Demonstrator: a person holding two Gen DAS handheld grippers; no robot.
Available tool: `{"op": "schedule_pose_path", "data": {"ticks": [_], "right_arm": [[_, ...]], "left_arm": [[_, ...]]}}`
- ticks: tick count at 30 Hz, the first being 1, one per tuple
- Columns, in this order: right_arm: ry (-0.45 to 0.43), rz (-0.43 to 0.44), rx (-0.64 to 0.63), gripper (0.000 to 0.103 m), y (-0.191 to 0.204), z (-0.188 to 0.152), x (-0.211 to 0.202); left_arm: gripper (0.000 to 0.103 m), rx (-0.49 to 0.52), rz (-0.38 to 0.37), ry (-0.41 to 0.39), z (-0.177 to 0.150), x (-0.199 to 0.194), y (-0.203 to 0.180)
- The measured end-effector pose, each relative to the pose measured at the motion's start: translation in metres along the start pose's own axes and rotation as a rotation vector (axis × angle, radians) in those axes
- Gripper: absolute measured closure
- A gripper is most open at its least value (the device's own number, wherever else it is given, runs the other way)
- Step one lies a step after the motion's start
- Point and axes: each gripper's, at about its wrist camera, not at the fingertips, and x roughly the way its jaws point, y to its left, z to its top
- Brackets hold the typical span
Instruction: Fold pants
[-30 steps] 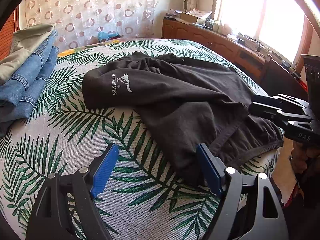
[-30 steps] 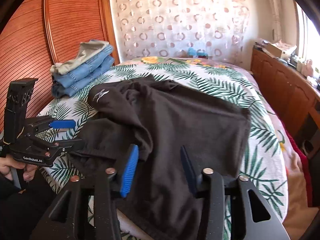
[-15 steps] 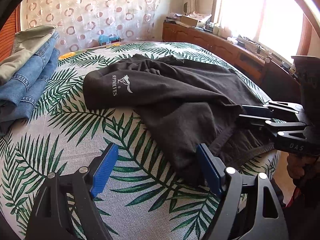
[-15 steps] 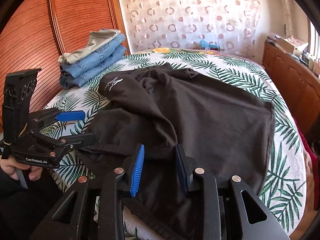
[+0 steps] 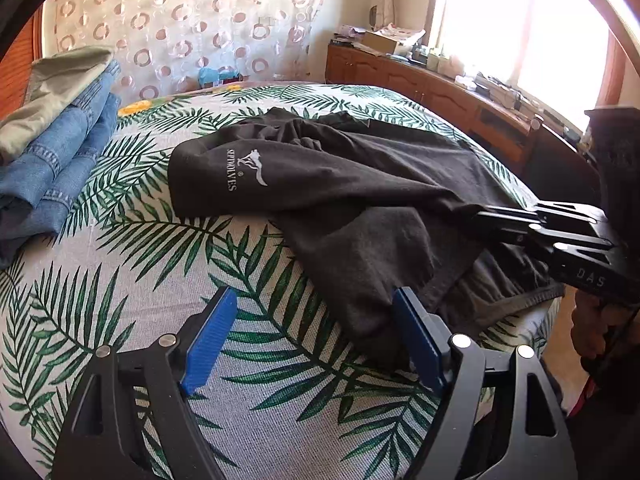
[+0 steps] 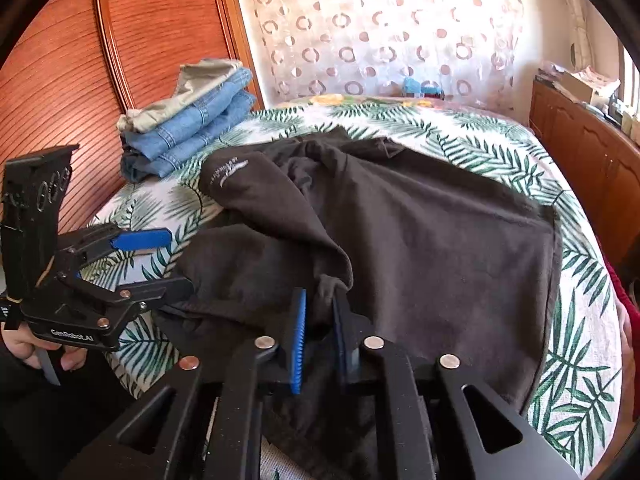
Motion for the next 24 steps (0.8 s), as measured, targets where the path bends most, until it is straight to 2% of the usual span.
{"op": "schedule_pose_path", "data": {"ticks": [8, 24], "right_arm": [[-0.116, -0.038, -0.035, 0.097, 0.011, -0.004, -0.040], [-0.196, -0.095, -0.015, 0.097, 0.002, -0.034, -0.107]], "left_arm": [[0.022, -0.015, -0.001, -0.064, 0.007, -0.018, -0.003], [0.022, 0.020, -0.036, -0.085, 0.015, -0.022, -0.020]]}}
